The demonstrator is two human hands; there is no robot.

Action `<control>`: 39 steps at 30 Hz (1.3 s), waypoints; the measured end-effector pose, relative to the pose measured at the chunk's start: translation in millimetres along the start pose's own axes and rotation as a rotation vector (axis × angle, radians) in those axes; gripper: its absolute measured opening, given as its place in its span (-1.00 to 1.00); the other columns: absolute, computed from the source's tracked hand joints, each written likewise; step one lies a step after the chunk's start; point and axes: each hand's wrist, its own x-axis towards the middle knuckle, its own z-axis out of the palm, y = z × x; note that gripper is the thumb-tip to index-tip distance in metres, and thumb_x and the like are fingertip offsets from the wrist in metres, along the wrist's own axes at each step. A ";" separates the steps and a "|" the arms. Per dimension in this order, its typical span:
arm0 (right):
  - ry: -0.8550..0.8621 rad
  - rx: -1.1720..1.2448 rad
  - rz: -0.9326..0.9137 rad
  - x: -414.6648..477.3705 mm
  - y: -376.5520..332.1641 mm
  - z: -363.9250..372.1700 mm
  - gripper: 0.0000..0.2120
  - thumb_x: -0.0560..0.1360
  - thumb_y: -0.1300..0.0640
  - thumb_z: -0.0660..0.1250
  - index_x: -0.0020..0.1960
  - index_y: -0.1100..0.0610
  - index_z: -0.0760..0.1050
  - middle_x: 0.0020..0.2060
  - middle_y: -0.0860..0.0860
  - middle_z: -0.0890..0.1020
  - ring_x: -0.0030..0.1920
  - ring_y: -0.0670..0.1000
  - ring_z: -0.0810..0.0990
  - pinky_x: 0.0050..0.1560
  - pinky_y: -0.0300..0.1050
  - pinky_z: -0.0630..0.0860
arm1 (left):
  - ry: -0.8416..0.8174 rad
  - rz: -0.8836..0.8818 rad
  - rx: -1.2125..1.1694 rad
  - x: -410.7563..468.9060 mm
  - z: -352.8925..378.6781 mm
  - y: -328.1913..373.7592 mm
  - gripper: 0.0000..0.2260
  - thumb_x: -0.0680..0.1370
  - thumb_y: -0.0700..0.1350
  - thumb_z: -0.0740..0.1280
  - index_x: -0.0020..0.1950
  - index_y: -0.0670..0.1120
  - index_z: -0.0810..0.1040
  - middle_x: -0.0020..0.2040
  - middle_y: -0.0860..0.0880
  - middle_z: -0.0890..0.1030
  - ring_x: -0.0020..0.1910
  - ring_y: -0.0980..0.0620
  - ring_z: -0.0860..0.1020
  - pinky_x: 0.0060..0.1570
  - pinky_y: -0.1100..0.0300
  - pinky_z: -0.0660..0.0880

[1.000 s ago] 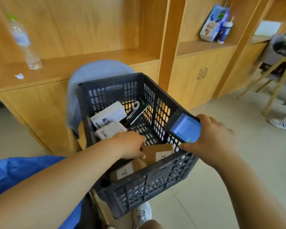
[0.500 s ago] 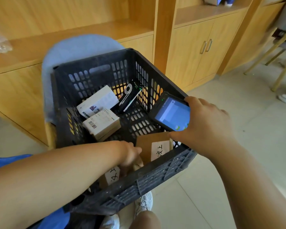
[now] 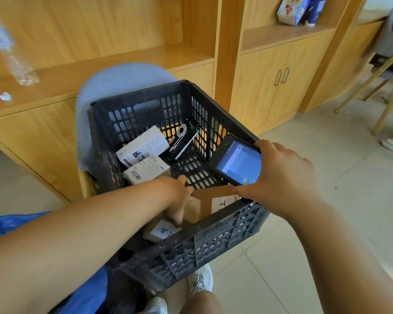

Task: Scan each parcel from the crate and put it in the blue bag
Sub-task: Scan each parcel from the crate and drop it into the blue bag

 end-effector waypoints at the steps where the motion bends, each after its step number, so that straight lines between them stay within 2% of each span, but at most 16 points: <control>1: 0.002 0.001 0.005 -3.1 -1.2 -3.4 -0.19 0.08 -0.41 0.40 0.18 0.03 0.35 -0.06 -0.03 0.52 -0.11 0.08 0.48 -0.14 -0.06 0.35 | 0.050 -0.044 -0.036 -6.1 1.9 -7.8 -0.15 0.39 0.22 0.42 0.53 0.00 0.07 0.46 -0.15 0.08 0.20 -0.22 0.47 0.04 0.00 0.49; 3: 0.015 0.007 0.016 -9.9 -4.4 -11.4 -0.21 0.09 -0.39 0.42 0.15 0.03 0.35 -0.08 -0.04 0.51 -0.12 0.08 0.48 -0.14 -0.06 0.37 | 0.204 -0.101 -0.180 -20.5 7.3 -26.7 -0.17 0.33 0.28 0.43 0.45 -0.03 0.19 0.36 -0.11 0.17 0.06 -0.14 0.51 -0.10 0.05 0.45; 5: 0.034 0.014 0.023 -17.7 -8.6 -19.6 -0.24 0.12 -0.34 0.45 0.17 0.03 0.36 -0.08 -0.04 0.50 -0.11 0.08 0.48 -0.12 -0.05 0.40 | 0.363 -0.165 -0.360 -38.7 14.1 -45.9 -0.19 0.28 0.31 0.42 0.38 -0.02 0.23 0.25 -0.06 0.21 -0.04 -0.09 0.48 -0.15 0.06 0.44; 8: 0.068 0.035 0.037 -31.8 -14.4 -31.0 -0.25 0.16 -0.29 0.46 0.22 0.04 0.35 -0.07 -0.03 0.49 -0.12 0.07 0.46 -0.12 -0.04 0.42 | 0.574 -0.255 -0.639 -66.7 24.6 -65.2 -0.14 0.28 0.30 0.43 0.42 -0.01 0.15 0.29 -0.05 0.24 0.08 -0.09 0.46 -0.08 0.06 0.45; 10: 0.085 0.056 0.042 -43.0 -18.4 -36.8 -0.22 0.16 -0.30 0.46 0.25 0.03 0.33 -0.05 -0.03 0.50 -0.10 0.07 0.47 -0.11 -0.03 0.44 | 0.738 -0.264 -0.872 -85.9 32.4 -72.2 -0.13 0.29 0.23 0.48 0.44 0.02 0.11 0.35 -0.04 0.26 0.20 -0.06 0.41 0.05 0.07 0.43; 12: 0.100 0.080 0.048 -55.5 -22.6 -41.1 -0.18 0.16 -0.32 0.47 0.28 0.03 0.32 0.00 -0.02 0.52 -0.05 0.09 0.50 -0.08 -0.02 0.46 | 0.883 -0.248 -1.030 -107.7 41.4 -75.6 -0.13 0.29 0.14 0.53 0.44 0.08 0.11 0.37 -0.01 0.27 0.24 -0.02 0.37 0.13 0.06 0.41; 14: 0.105 0.097 0.051 -68.1 -26.7 -43.6 -0.15 0.15 -0.34 0.46 0.31 0.02 0.31 0.05 -0.02 0.53 -0.01 0.08 0.51 -0.07 -0.01 0.48 | 1.006 -0.232 -1.064 -129.8 52.7 -75.9 -0.13 0.27 0.05 0.57 0.43 0.10 0.13 0.36 0.00 0.27 0.26 -0.02 0.35 0.19 -0.02 0.43; 18: 0.103 0.127 0.058 -90.9 -36.2 -43.4 -0.09 0.14 -0.35 0.47 0.35 0.01 0.26 0.13 -0.02 0.52 0.06 0.09 0.51 -0.03 0.00 0.50 | 1.234 -0.195 -1.066 -170.7 82.1 -72.2 -0.14 0.27 -0.11 0.60 0.43 0.08 0.17 0.29 0.09 0.24 0.20 0.15 0.26 0.13 0.13 0.31; 20: 0.104 0.143 0.057 -99.5 -42.8 -42.0 -0.08 0.13 -0.35 0.47 0.35 0.00 0.26 0.13 -0.03 0.52 0.05 0.07 0.51 -0.06 -0.02 0.50 | 1.262 -0.203 -1.031 -184.1 98.8 -67.8 -0.15 0.28 -0.11 0.59 0.42 0.11 0.16 0.27 0.12 0.22 0.17 0.20 0.24 0.10 0.17 0.29; 24: 0.077 0.180 0.041 -112.2 -55.9 -36.8 -0.10 0.12 -0.34 0.48 0.34 -0.01 0.27 0.11 -0.04 0.52 0.03 0.07 0.51 -0.11 -0.04 0.47 | 1.232 -0.245 -0.994 -194.8 129.6 -52.7 -0.10 0.31 -0.06 0.57 0.48 0.10 0.08 0.37 0.07 0.17 0.17 0.20 0.24 0.06 0.21 0.31; 29: -0.004 0.177 -0.014 -124.5 -67.1 -35.7 -0.09 0.13 -0.34 0.48 0.35 -0.05 0.24 0.05 -0.10 0.49 -0.04 0.01 0.50 -0.13 -0.08 0.50 | 1.368 -0.276 -1.063 -201.6 153.5 -38.4 -0.11 0.27 -0.16 0.60 0.44 0.13 0.16 0.37 0.10 0.18 0.20 0.28 0.21 0.10 0.21 0.34; 32: -0.050 0.164 -0.067 -128.9 -72.1 -40.1 -0.13 0.12 -0.30 0.49 0.33 -0.08 0.25 -0.07 -0.15 0.40 -0.11 -0.04 0.44 -0.10 -0.08 0.51 | 1.413 -0.321 -1.024 -204.7 166.5 -33.7 -0.10 0.25 -0.21 0.60 0.45 0.09 0.19 0.40 0.05 0.17 0.23 0.22 0.22 0.12 0.20 0.36; 39: -0.081 0.099 -0.143 -133.4 -86.4 -50.0 -0.18 0.10 -0.28 0.50 0.27 -0.11 0.28 -0.08 -0.16 0.44 -0.12 -0.05 0.41 -0.08 -0.10 0.47 | 1.408 -0.381 -0.977 -213.8 182.0 -36.1 -0.14 0.27 -0.22 0.59 0.45 0.04 0.22 0.44 -0.01 0.14 0.34 0.01 0.28 0.17 0.17 0.34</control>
